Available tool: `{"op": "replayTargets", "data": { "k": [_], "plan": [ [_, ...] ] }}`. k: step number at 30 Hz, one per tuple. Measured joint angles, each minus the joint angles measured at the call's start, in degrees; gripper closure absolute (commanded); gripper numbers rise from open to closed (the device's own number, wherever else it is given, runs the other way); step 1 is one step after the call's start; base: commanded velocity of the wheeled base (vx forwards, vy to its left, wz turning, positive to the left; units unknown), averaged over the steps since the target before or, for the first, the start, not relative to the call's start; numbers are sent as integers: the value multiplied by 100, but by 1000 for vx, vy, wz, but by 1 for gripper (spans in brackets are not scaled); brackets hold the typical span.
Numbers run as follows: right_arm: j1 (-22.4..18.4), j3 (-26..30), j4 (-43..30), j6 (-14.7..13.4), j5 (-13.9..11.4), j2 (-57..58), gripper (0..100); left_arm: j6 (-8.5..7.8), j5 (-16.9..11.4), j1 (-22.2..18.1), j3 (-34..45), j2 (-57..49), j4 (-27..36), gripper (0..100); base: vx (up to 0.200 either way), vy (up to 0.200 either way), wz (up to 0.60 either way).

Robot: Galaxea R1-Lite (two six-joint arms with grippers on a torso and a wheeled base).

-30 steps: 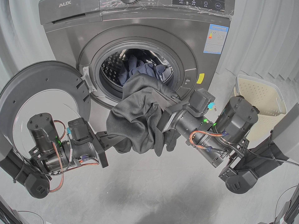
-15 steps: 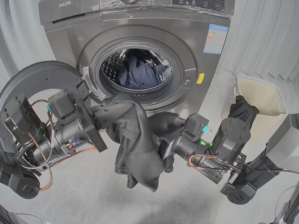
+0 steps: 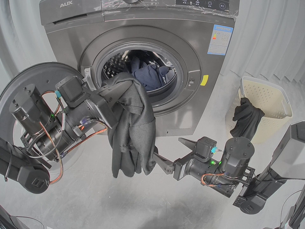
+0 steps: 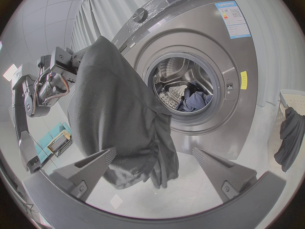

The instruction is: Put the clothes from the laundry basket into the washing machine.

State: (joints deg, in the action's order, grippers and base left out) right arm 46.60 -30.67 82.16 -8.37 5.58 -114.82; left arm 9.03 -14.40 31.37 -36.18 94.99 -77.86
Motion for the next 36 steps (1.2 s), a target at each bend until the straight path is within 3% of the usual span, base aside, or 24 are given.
{"op": "replayTargets", "data": {
  "k": [19,30,36],
  "plan": [
    [88,-4,5,41,-127,-12,0,-23,132,-271,-188,289,-63,100,0,0,0],
    [-265,-1276,-2,160,-112,-522,0,-26,129,-234,-152,324,-66,100,0,0,0],
    [-612,-1552,-2,171,-121,-522,0,-34,121,-235,-118,324,-69,100,0,0,0]
  ]
}}
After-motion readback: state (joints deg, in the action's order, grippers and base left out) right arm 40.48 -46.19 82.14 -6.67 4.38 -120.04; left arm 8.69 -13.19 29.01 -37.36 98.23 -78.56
